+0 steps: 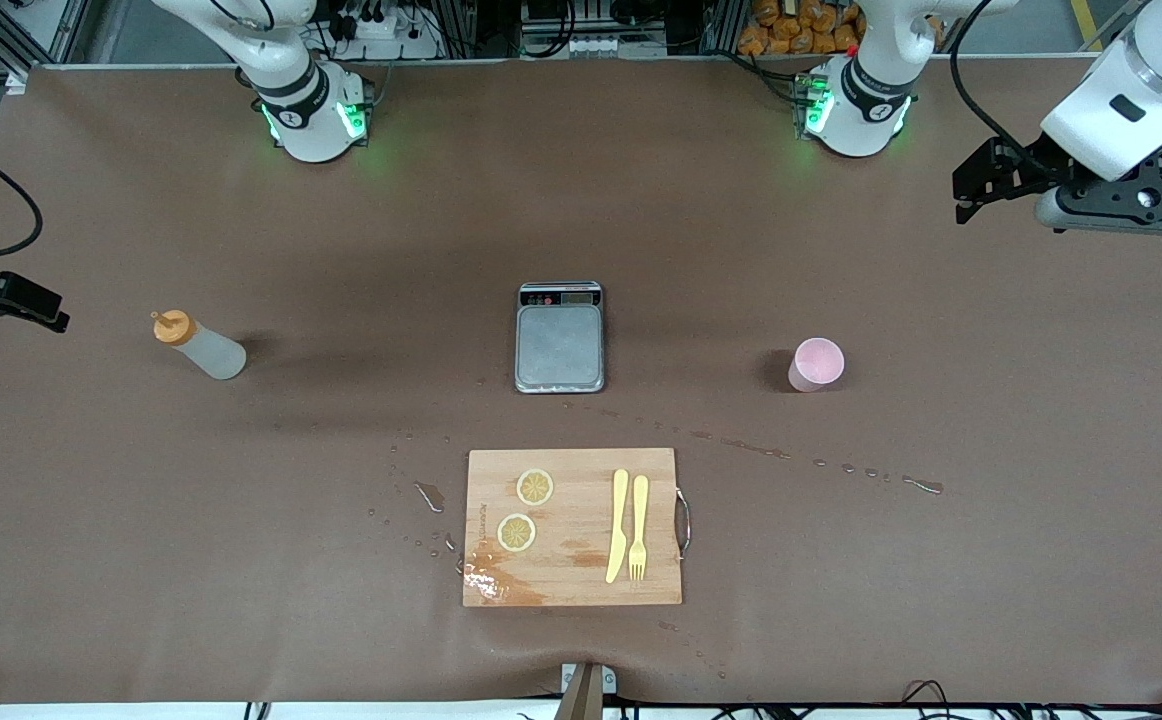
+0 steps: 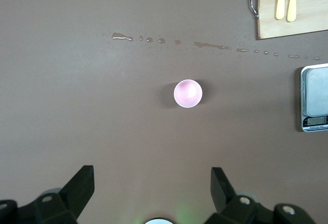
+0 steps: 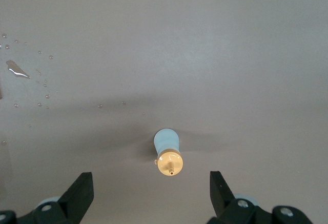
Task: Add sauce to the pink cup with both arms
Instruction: 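Move the left gripper toward the pink cup while the right gripper approaches the bottle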
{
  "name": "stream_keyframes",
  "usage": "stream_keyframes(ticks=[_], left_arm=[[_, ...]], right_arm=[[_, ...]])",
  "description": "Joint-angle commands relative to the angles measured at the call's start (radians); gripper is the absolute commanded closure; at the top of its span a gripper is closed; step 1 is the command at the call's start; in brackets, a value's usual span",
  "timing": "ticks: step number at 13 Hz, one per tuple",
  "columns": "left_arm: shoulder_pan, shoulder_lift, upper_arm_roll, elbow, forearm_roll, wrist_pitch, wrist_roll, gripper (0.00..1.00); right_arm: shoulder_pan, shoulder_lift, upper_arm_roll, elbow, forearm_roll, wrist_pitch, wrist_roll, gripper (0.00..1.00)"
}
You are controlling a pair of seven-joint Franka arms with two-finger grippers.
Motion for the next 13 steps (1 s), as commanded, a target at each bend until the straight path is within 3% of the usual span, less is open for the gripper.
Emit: stream_keyframes(ticks=[1,9,13], left_arm=[[0.008,-0.005,-0.009,0.003,0.005,-0.015,-0.007,0.00],[0.041,-0.004,-0.006,-0.011,-0.029,-0.008,0.011,0.00],[0.041,-0.001,-0.006,-0.064,-0.032,-0.002,0.013,0.00]], right_arm=[[-0.003,0.001,0.006,0.010,-0.003,-0.005,0.006,0.00],[-0.079,0.055,0.004,0.008,0.006,-0.017,0.171,0.00],[-0.206,0.115,0.002,0.010,0.125,-0.048,0.219,0.00]])
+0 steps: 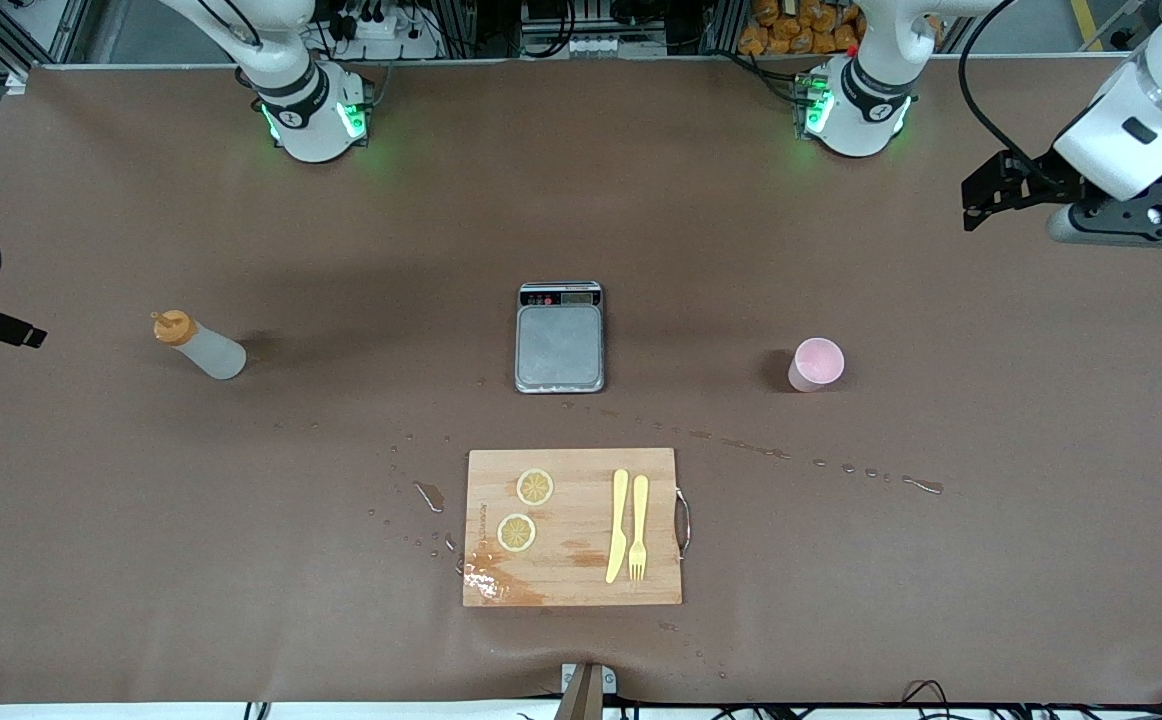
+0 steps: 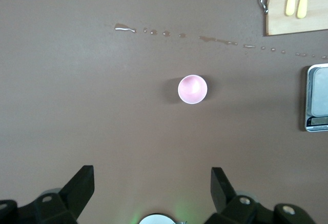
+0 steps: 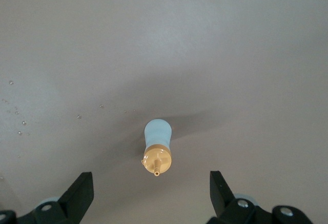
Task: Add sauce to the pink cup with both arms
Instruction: 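Move the left gripper toward the pink cup while the right gripper approaches the bottle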
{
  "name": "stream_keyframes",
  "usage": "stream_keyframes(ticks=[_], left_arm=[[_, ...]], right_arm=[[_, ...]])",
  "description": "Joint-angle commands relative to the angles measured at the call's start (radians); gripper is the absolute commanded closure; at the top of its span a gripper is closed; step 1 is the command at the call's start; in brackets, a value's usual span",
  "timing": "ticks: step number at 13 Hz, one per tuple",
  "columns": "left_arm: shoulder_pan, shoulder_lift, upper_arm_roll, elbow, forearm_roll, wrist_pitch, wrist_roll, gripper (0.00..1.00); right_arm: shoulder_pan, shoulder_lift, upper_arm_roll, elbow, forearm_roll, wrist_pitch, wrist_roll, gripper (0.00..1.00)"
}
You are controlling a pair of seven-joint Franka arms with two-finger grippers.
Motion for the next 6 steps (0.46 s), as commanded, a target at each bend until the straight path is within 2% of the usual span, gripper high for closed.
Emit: stream_keyframes(ticks=[1,4,6], left_arm=[[0.007,-0.005,-0.008,-0.040,-0.044,0.000,0.013,0.00],[0.007,0.029,-0.009,-0.063,-0.063,0.040,0.014,0.00],[-0.006,0.058,-0.015,-0.066,-0.063,0.054,0.014,0.00]], right_arm=[[-0.087,0.040,0.013,0.015,0.089,-0.030,0.066,0.00],[-0.141,0.092,0.013,0.015,0.123,-0.041,0.204,0.00],[-0.205,0.149,0.013,0.015,0.212,-0.044,0.212,0.00]])
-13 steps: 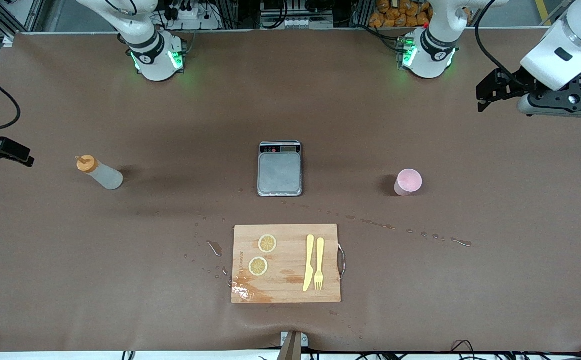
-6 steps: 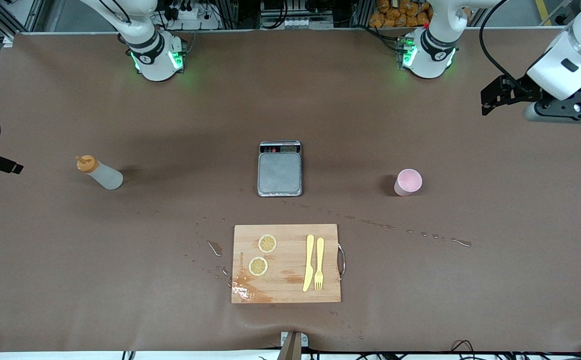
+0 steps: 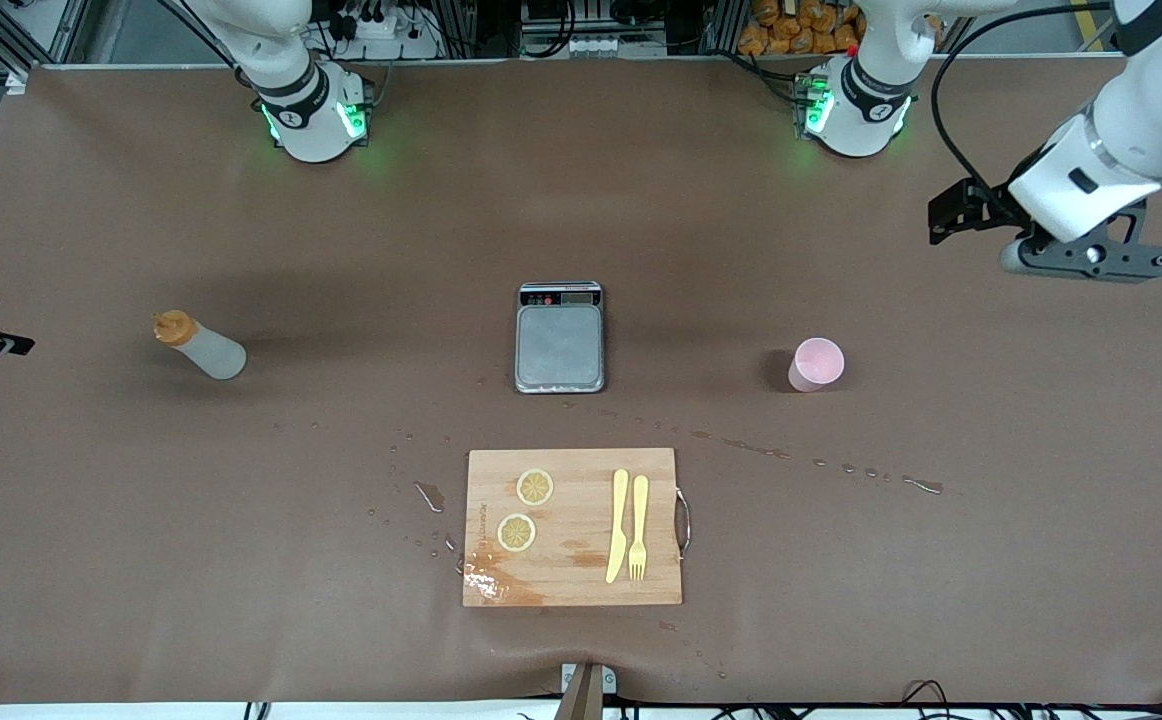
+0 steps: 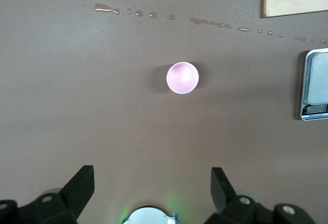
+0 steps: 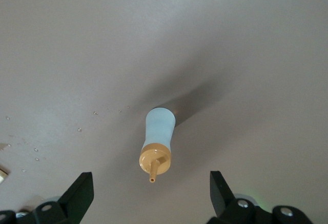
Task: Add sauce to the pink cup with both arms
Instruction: 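Move the left gripper toward the pink cup while the right gripper approaches the bottle, then grasp the pink cup with the left gripper while the right gripper grasps the bottle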
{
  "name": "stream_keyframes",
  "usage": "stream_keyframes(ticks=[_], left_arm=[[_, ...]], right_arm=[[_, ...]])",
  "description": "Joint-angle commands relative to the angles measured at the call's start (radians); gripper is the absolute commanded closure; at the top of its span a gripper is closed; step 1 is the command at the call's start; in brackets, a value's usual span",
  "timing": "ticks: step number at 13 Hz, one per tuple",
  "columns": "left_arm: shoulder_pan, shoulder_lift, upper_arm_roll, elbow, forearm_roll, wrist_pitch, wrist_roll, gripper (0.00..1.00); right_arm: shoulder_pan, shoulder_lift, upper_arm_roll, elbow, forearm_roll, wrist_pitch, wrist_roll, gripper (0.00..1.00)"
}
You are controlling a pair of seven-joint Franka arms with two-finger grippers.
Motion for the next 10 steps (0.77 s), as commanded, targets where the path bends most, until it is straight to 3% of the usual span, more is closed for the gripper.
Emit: stream_keyframes(ticks=[1,3,4,10], left_arm=[[-0.007,0.048,-0.013,-0.004,-0.016,0.033,0.013,0.00],[-0.009,0.106,-0.037,-0.009,-0.012,0.068,0.012,0.00],[-0.009,0.131,-0.046,-0.015,-0.004,0.088,0.010,0.00],[-0.038,0.255,-0.051,-0.136,0.002,0.329,-0.013,0.00]], right_arm=[[-0.095,0.079,0.018,0.017,0.120,-0.016,0.037,0.00],[-0.132,0.138,0.020,0.017,0.169,-0.019,0.095,0.00],[-0.152,0.164,0.018,0.017,0.236,-0.035,0.096,0.00],[-0.263,0.347,0.018,0.021,0.465,-0.069,0.100,0.00]])
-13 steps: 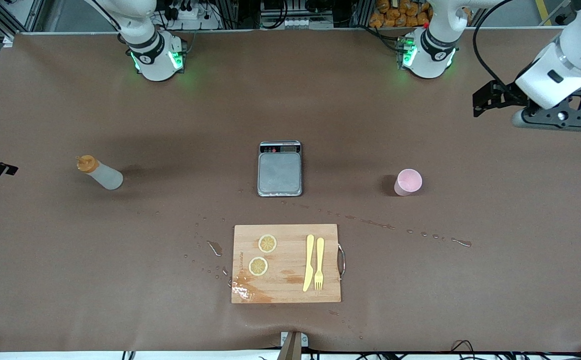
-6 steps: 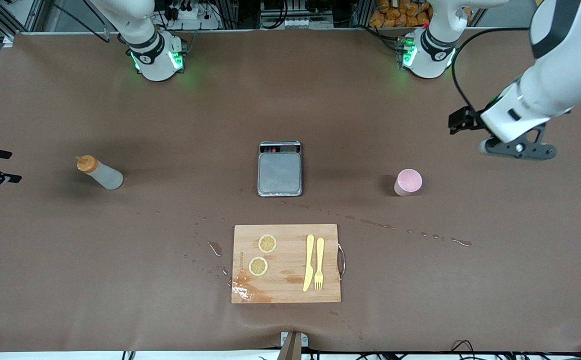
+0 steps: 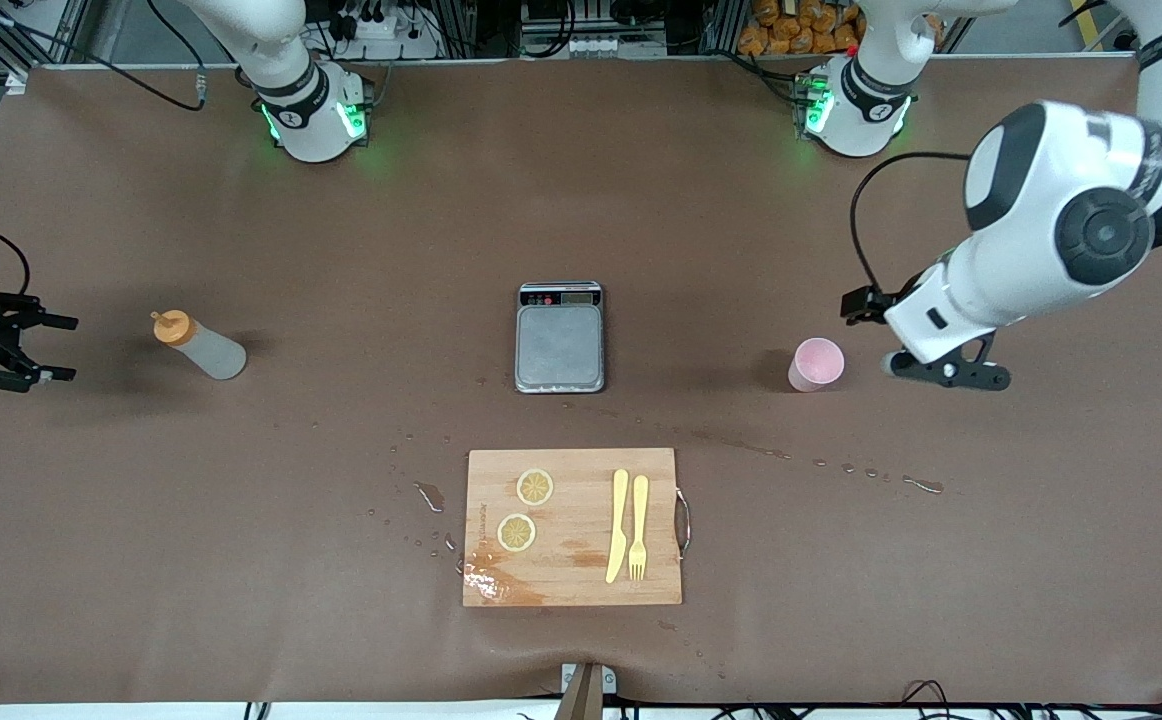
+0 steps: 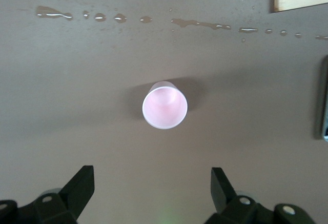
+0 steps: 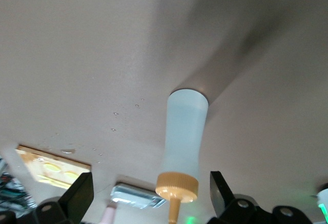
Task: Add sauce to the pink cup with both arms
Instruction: 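Grasp the pink cup with the left gripper while the right gripper grasps the bottle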
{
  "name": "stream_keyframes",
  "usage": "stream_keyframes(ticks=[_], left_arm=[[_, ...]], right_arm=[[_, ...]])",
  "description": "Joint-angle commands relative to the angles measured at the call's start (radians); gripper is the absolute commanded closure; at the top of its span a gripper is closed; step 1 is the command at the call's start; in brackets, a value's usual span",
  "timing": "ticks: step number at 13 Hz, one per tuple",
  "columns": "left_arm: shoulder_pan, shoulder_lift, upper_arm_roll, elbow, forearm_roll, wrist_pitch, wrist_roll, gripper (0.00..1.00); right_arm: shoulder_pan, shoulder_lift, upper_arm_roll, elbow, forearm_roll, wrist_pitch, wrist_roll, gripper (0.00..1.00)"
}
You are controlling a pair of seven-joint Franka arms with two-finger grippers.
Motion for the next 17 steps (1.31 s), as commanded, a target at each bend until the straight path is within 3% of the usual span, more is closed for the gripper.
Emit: stream_keyframes(ticks=[1,4,8,14,17], left_arm=[[-0.013,0.052,0.000,-0.020,0.010,0.072,-0.020,0.00],[-0.006,0.072,-0.002,-0.094,0.016,0.213,-0.052,0.00],[-0.007,0.138,-0.002,-0.103,0.082,0.261,-0.054,0.00],[-0.001,0.182,0.000,-0.108,0.084,0.296,-0.054,0.00],[0.020,0.188,0.003,-0.138,0.085,0.303,-0.052,0.00]], right_arm=[[-0.053,0.077,0.020,0.024,0.087,-0.050,0.051,0.00],[-0.061,0.092,0.020,0.025,0.141,-0.096,0.323,0.00],[-0.069,0.163,0.021,0.024,0.197,-0.177,0.320,0.00],[-0.061,0.229,0.021,0.025,0.195,-0.217,0.277,0.00],[-0.059,0.272,0.020,0.025,0.188,-0.226,0.166,0.00]])
